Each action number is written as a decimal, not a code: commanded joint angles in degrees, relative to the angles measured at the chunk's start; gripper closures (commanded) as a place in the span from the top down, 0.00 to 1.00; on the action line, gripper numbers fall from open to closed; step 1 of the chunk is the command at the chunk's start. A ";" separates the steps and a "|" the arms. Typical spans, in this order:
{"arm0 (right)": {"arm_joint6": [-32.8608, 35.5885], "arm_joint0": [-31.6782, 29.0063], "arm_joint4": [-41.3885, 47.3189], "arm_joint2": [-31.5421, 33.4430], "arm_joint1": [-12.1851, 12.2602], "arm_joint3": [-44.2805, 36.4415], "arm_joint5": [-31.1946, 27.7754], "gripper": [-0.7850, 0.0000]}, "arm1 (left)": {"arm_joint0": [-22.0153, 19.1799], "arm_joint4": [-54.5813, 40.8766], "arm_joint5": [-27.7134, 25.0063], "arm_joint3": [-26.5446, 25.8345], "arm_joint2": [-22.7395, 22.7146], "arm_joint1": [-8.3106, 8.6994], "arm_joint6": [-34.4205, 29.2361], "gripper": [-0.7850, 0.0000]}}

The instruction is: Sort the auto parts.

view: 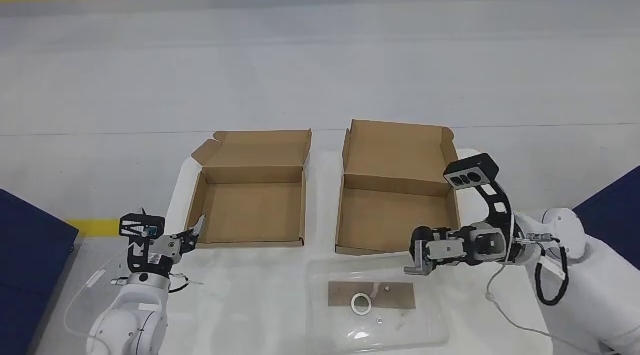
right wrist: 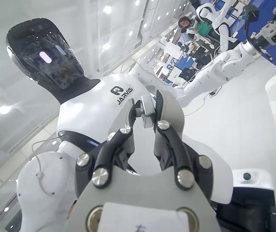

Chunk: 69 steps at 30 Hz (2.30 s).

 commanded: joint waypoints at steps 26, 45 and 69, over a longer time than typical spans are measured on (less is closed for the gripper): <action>2.97 5.36 17.39 2.76 -3.92 -4.26 16.93 0.00 | 0.00 0.00 0.00 0.00 0.00 0.00 0.00 1.00; 2.65 2.96 37.30 1.58 -8.29 -6.91 32.88 0.00 | 0.00 0.00 0.00 0.00 0.00 0.00 0.00 1.00; -2.09 0.50 40.10 3.85 -11.48 -8.69 35.89 0.00 | 0.00 0.00 0.00 0.00 0.00 0.00 0.00 1.00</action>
